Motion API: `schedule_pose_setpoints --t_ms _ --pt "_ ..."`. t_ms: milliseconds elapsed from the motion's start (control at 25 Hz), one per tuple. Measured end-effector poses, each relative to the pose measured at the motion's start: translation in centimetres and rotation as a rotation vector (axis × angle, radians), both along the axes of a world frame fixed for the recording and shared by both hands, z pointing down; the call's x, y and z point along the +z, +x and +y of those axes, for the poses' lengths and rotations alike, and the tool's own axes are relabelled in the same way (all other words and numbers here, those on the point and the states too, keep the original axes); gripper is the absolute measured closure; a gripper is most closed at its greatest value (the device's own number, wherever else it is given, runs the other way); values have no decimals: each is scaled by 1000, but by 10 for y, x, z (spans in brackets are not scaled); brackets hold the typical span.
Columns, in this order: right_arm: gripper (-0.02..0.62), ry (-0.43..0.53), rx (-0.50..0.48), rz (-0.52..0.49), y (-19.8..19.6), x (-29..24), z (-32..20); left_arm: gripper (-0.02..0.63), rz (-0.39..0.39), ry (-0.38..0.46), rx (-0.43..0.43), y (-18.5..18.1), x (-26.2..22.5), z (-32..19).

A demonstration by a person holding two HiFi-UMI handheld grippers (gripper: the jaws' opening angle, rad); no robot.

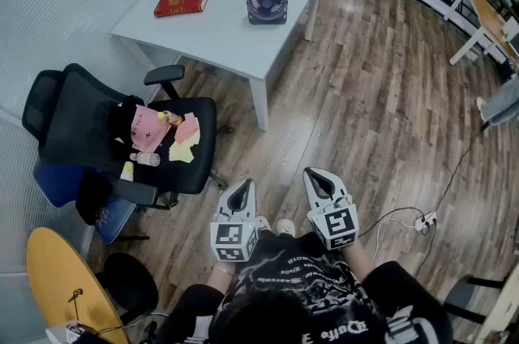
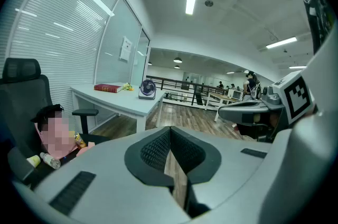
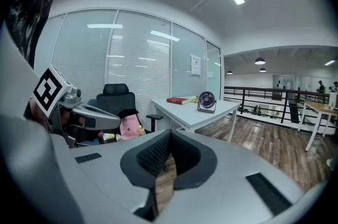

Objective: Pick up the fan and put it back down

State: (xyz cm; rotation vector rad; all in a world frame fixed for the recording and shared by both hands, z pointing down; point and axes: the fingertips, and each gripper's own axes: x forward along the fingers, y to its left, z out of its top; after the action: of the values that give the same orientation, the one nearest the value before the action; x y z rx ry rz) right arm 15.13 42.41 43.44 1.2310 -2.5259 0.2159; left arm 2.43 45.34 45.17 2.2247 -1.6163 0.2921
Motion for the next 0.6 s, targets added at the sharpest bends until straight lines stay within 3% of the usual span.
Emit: schedule_pose_setpoints --t_ms 600 --pt "588 14 63 -43 9 -4 7 586 -4 21 51 7 -6 10"
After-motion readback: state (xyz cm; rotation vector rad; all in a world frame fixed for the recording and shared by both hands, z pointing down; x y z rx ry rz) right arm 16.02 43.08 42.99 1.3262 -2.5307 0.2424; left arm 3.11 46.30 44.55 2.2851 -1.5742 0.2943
